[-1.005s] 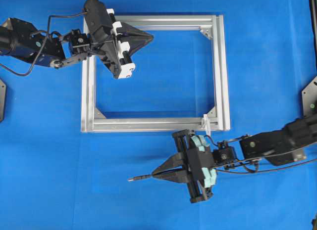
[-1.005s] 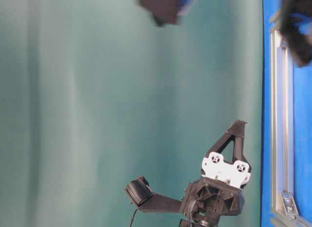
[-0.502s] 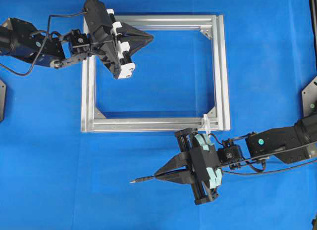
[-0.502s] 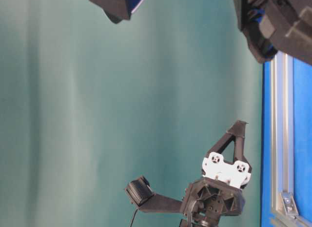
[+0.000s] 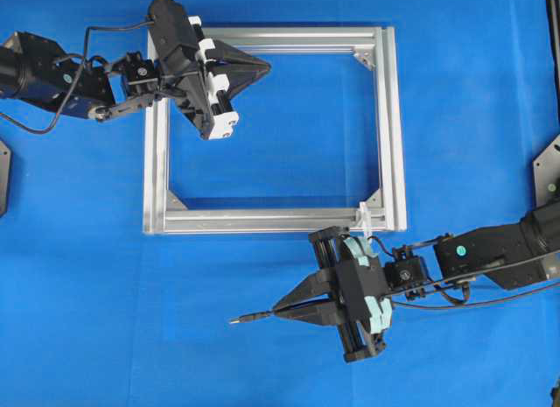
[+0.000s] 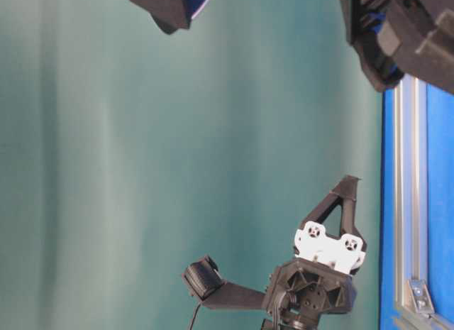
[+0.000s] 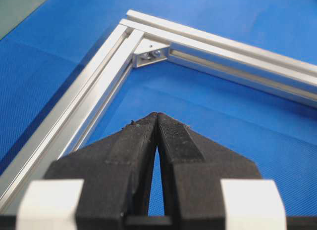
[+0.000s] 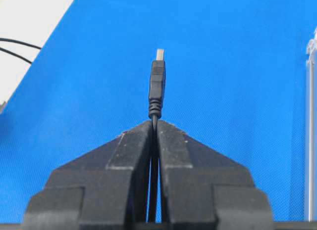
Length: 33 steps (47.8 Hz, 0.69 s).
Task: Insert the wire through the string loop located on the right side.
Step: 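Lift the USB plug with the right gripper and move it rightward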
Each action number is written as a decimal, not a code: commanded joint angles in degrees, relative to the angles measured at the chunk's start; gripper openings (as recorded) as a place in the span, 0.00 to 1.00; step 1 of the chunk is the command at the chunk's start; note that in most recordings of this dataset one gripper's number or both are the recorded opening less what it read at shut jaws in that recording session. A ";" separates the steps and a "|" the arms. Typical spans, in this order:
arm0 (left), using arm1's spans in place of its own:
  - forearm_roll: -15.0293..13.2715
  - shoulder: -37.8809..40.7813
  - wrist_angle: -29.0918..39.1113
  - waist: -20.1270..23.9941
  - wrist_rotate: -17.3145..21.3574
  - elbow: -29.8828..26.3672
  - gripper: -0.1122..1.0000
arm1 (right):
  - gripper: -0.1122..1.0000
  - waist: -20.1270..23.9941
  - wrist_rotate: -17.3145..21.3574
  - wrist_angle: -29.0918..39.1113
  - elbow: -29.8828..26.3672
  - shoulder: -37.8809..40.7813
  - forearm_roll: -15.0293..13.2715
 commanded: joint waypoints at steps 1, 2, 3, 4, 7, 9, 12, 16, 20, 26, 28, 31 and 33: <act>0.18 -1.67 -0.26 -0.09 -0.09 -0.44 0.10 | 0.07 0.09 0.00 -0.26 -0.35 -1.76 0.00; 0.18 -1.67 -0.26 -0.18 -0.09 -0.44 0.10 | 0.07 0.09 0.00 -0.26 -0.35 -1.76 0.09; 0.18 -1.67 -0.26 -0.18 -0.09 -0.44 0.10 | 0.07 0.09 0.00 -0.26 -0.35 -1.76 0.09; 0.18 -1.67 -0.26 -0.09 -0.09 -0.44 0.10 | 0.07 0.09 0.00 -0.26 -0.35 -1.76 0.00; 0.18 -1.67 -0.26 -0.09 -0.09 -0.44 0.10 | 0.07 0.09 0.00 -0.26 -0.35 -1.76 0.09; 0.18 -1.67 -0.26 -0.18 0.00 -0.44 0.10 | 0.07 0.09 0.00 -0.26 -0.35 -1.76 0.00; 0.18 -1.76 -0.26 -0.09 0.00 -0.44 0.10 | 0.07 0.09 0.00 -0.26 -0.35 -1.76 0.00; 0.18 -1.76 -0.26 -0.18 -0.09 -0.44 0.10 | 0.07 0.09 0.00 -0.26 -0.35 -1.76 0.00; 0.18 -1.67 -0.26 -0.26 -0.09 -0.44 0.10 | 0.07 0.09 0.00 -0.26 -0.35 -1.76 0.00; 0.18 -1.67 -0.26 -0.26 -0.09 -0.35 0.10 | 0.07 0.09 -0.09 -0.26 -0.35 -1.76 0.00; 0.18 -1.67 -0.26 -0.35 -0.09 -0.44 0.10 | 0.07 0.09 -0.09 -0.18 -0.35 -1.76 0.00; 0.18 -1.67 -0.26 -0.44 -0.09 -0.44 0.10 | 0.07 0.09 0.00 0.26 0.00 -1.85 0.09; 0.18 -1.67 -0.26 -0.53 -0.09 -0.44 0.10 | 0.07 0.09 0.00 0.70 0.35 -2.02 0.09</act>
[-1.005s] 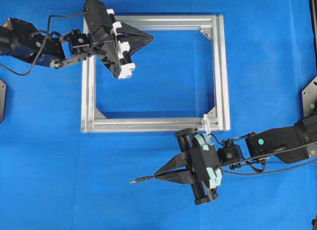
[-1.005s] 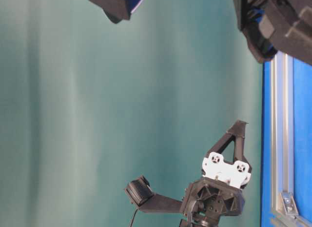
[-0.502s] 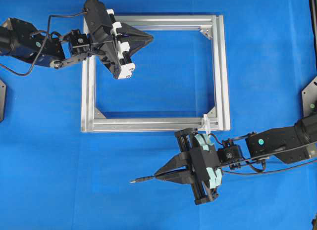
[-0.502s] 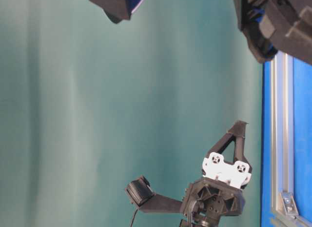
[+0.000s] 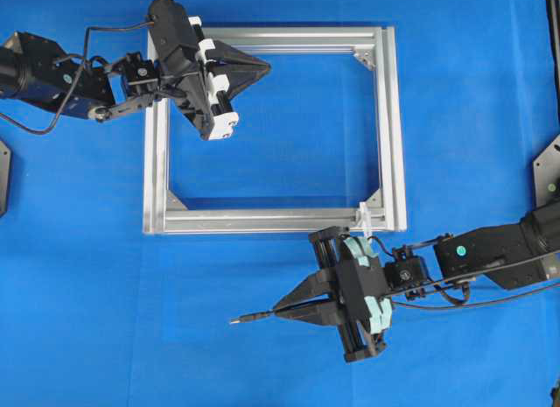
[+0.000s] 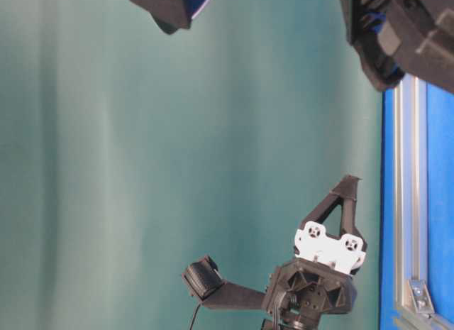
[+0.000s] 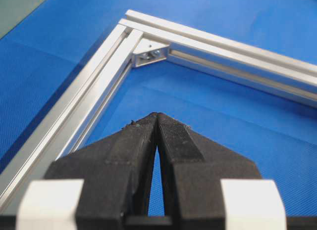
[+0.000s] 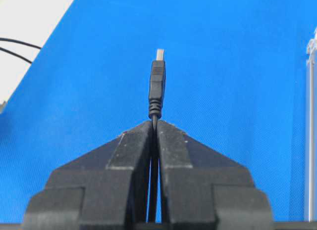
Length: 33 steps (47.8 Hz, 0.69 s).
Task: Insert the wire through the string loop located on the right side.
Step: 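Lift the USB plug with the right gripper and move it rightward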
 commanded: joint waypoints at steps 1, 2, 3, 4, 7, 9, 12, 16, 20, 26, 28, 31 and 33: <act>0.18 -1.67 -0.26 -0.44 0.00 -0.35 0.10 | 0.07 0.09 0.00 0.70 0.18 -2.20 0.09; 0.18 -1.67 -0.26 -0.44 -0.09 -0.35 0.10 | 0.07 0.09 0.00 0.97 0.53 -2.29 0.09; 0.18 -1.67 -0.26 -0.44 -0.09 -0.35 0.10 | 0.07 0.09 0.00 1.23 0.79 -2.55 0.18; 0.18 -1.67 -0.26 -0.53 -0.09 -0.35 0.10 | 0.07 0.09 0.09 1.41 1.14 -2.72 0.18; 0.18 -1.67 -0.26 -0.62 0.00 -0.26 0.10 | 0.07 0.09 0.26 1.85 2.99 -3.60 0.35; 0.18 -1.67 -0.26 -0.62 -0.09 -0.26 0.10 | 0.07 0.09 0.44 1.85 4.75 -4.57 0.62; 0.18 -1.76 -0.26 -0.70 -0.09 -0.09 0.10 | 0.07 0.18 0.79 1.67 7.21 -5.89 1.41; 0.18 -1.76 -0.26 -0.79 0.00 0.09 0.10 | 0.07 0.79 1.41 1.67 10.99 -8.09 3.69; 0.18 -1.85 -0.26 -0.88 -0.09 0.35 0.10 | 0.07 1.67 1.49 0.70 15.38 -10.99 7.21; 0.18 -1.93 -0.26 -0.88 -0.09 0.53 0.10 | 0.07 3.08 1.49 -2.11 21.53 -15.29 10.28; 0.18 -1.93 -0.26 -0.97 -0.09 0.44 0.10 | 0.07 3.52 1.49 -2.64 23.29 -16.70 10.72; 0.18 -1.93 -0.26 -0.88 -0.09 0.35 0.10 | 0.07 4.04 1.49 -3.08 25.66 -18.72 10.99; 0.18 -1.93 -0.26 -0.88 -0.09 0.35 0.10 | 0.07 4.31 1.49 -2.99 27.51 -20.39 11.07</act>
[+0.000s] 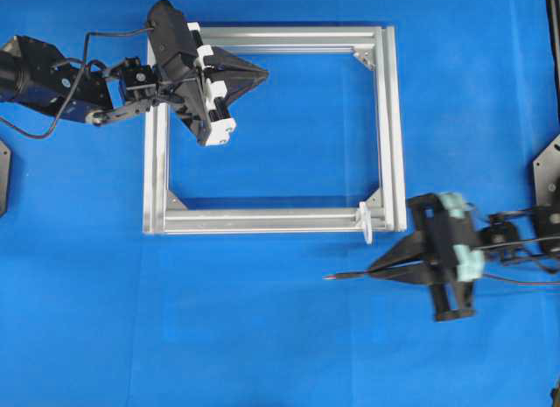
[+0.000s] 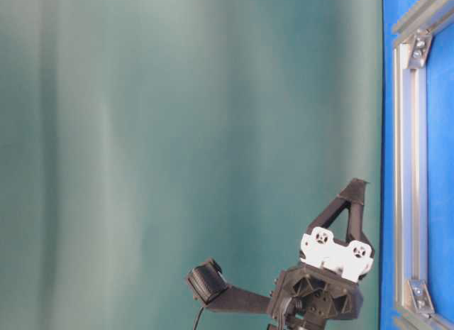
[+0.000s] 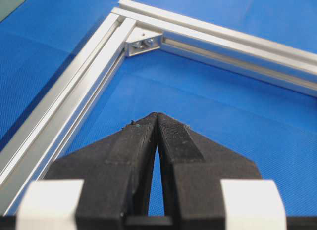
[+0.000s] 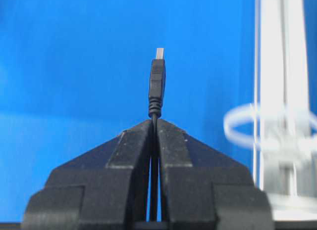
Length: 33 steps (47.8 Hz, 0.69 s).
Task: Insert the wire through the string loop located on the right side.
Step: 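Lift the USB plug with the right gripper and move it rightward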
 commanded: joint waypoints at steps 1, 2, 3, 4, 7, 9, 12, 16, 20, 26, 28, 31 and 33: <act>0.09 -1.93 -0.26 -0.18 -0.09 -0.53 0.10 | 0.07 0.79 -0.09 -0.88 2.81 -3.96 0.35; 0.09 -1.85 -0.26 -0.18 -0.09 -0.62 0.10 | 0.07 0.79 -0.09 -0.88 3.43 -4.57 0.44; 0.09 -1.85 -0.26 -0.18 -0.09 -0.53 0.10 | 0.07 0.88 -0.09 -0.88 4.13 -5.27 0.44; 0.09 -1.85 -0.26 -0.18 -0.09 -0.53 0.10 | 0.07 0.79 -0.09 -0.88 4.83 -5.98 0.44; 0.09 -1.93 -0.26 -0.18 -0.09 -0.44 0.10 | 0.07 0.79 -0.09 -0.79 6.68 -8.26 0.44; 0.09 -1.93 -0.26 -0.18 -0.09 -0.44 0.10 | 0.07 0.79 -0.09 -0.53 7.82 -9.67 0.44; 0.09 -1.93 -0.26 -0.18 -0.09 -0.35 0.10 | 0.07 0.79 -0.09 0.09 9.14 -11.60 0.44; 0.09 -1.93 -0.26 -0.18 -0.09 -0.35 0.10 | 0.07 0.79 -0.09 0.97 10.81 -13.89 0.53; 0.09 -1.93 -0.26 -0.18 -0.09 -0.35 0.10 | 0.07 0.79 -0.44 0.97 12.13 -15.64 0.44; 0.09 -1.93 -0.26 -0.18 -0.09 -0.44 0.10 | 0.07 0.79 -0.62 0.88 12.57 -16.44 0.53; 0.09 -1.93 -0.26 -0.18 -0.09 -0.44 0.10 | 0.07 0.79 -0.62 0.79 12.57 -16.35 0.53; 0.18 -1.93 -0.26 -0.18 -0.09 -0.44 0.10 | 0.07 0.79 -0.70 0.79 12.48 -16.08 0.44; 0.18 -1.93 -0.26 -0.18 -0.09 -0.44 0.10 | 0.07 0.79 -0.70 0.79 12.48 -16.00 0.44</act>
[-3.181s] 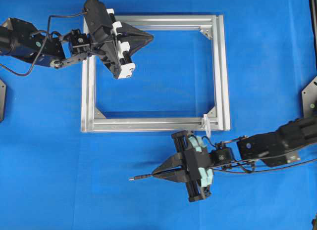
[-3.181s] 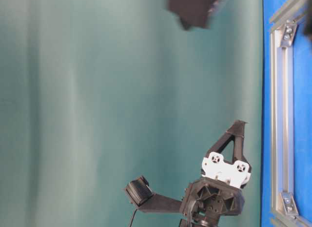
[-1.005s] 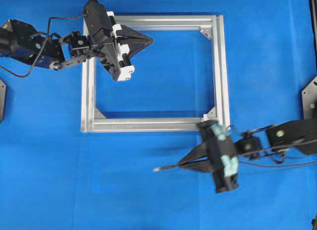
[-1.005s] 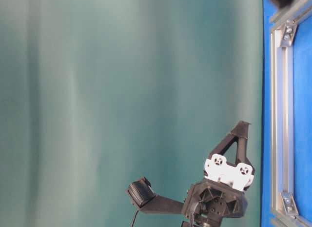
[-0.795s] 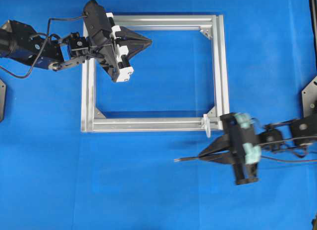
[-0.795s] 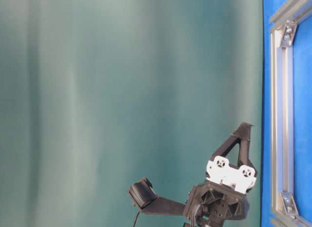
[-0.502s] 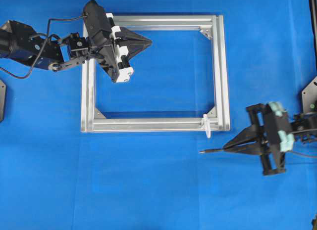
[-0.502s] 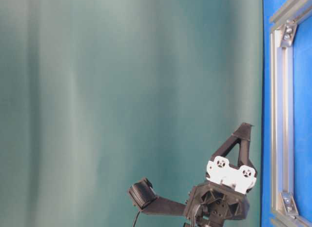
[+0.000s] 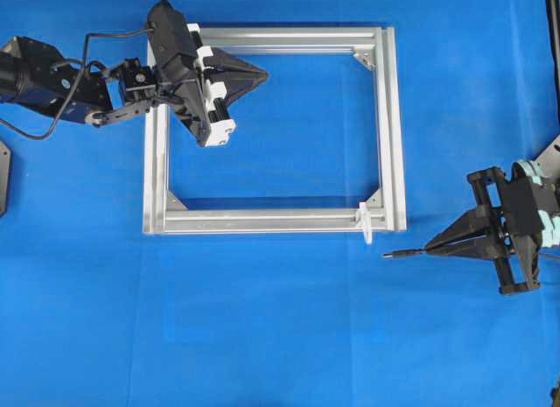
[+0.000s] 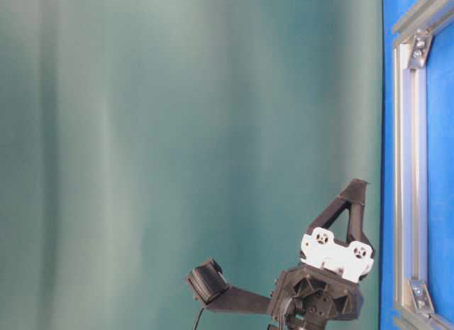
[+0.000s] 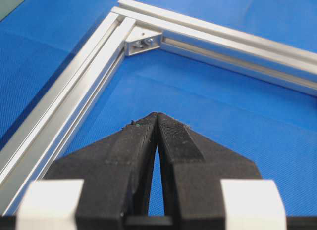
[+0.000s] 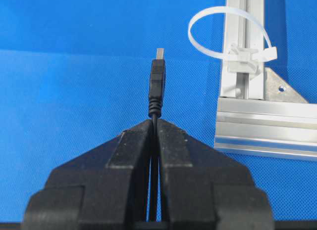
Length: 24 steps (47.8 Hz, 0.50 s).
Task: Insert the wire through the string loop located on the right side.
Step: 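Lift the USB plug with the right gripper and move it rightward, then push the USB plug leftward through the white zip-tie loop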
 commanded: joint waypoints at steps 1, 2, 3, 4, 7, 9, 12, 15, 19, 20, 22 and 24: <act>0.18 -1.93 -0.26 -0.18 -0.09 -0.44 0.10 | 0.07 0.18 -0.09 -0.35 -0.44 0.09 0.09; 0.18 -1.93 -0.26 -0.18 -0.09 -0.44 0.10 | 0.07 0.18 -0.09 -0.35 -0.44 0.18 0.09; 0.18 -1.93 -0.26 -0.18 -0.09 -0.44 0.10 | 0.07 0.18 -0.09 -0.44 -0.53 0.26 0.09; 0.18 -1.93 -0.26 -0.18 -0.09 -0.35 0.10 | 0.07 0.09 -0.18 -0.62 -0.53 0.35 0.09; 0.18 -1.93 -0.26 -0.18 -0.09 -0.35 0.10 | 0.07 -0.26 -0.18 -1.14 -0.53 0.53 0.09; 0.18 -1.93 -0.26 -0.26 -0.09 -0.35 0.10 | 0.07 -0.70 -0.26 -1.58 -0.44 0.62 0.09; 0.18 -1.93 -0.26 -0.26 -0.09 -0.44 0.10 | 0.07 -1.58 -0.44 -2.11 -0.35 0.70 0.09; 0.18 -1.93 -0.26 -0.35 -0.09 -0.44 0.10 | 0.07 -2.90 -0.97 -2.20 -0.26 0.70 0.09; 0.18 -1.93 -0.26 -0.44 -0.09 -0.44 0.10 | 0.07 -5.01 -2.02 -2.20 -0.26 0.70 0.09; 0.18 -1.93 -0.26 -0.44 -0.09 -0.44 0.10 | 0.07 -5.45 -2.20 -2.20 -0.26 0.70 0.09; 0.18 -1.93 -0.26 -0.53 -0.09 -0.53 0.10 | 0.07 -6.42 -2.64 -2.20 -0.26 0.70 0.09; 0.18 -1.93 -0.26 -0.62 -0.09 -0.53 0.10 | 0.07 -7.21 -3.08 -2.20 -0.26 0.70 0.09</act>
